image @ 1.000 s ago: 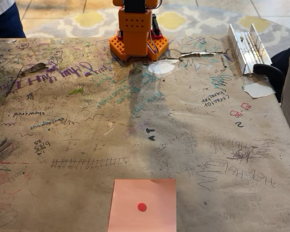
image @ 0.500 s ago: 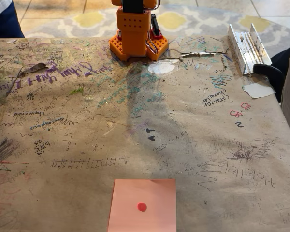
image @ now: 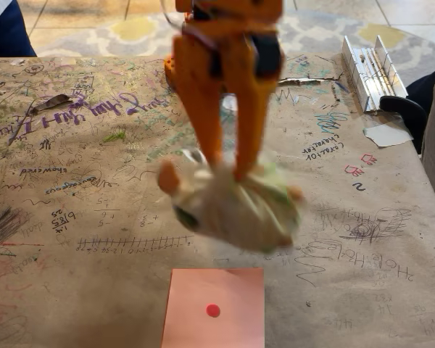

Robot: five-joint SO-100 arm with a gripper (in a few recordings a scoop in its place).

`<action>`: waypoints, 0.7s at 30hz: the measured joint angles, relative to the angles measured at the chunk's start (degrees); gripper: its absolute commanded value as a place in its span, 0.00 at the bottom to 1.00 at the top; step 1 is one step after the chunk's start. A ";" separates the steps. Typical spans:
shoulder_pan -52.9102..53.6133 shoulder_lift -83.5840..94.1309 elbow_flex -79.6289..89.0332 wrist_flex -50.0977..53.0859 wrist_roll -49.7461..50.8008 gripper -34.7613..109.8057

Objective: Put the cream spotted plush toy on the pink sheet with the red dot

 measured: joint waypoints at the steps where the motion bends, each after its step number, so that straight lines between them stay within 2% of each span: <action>1: -0.97 0.09 0.35 0.88 0.00 0.24; 21: 0.97 -3.34 -3.43 0.70 2.90 0.24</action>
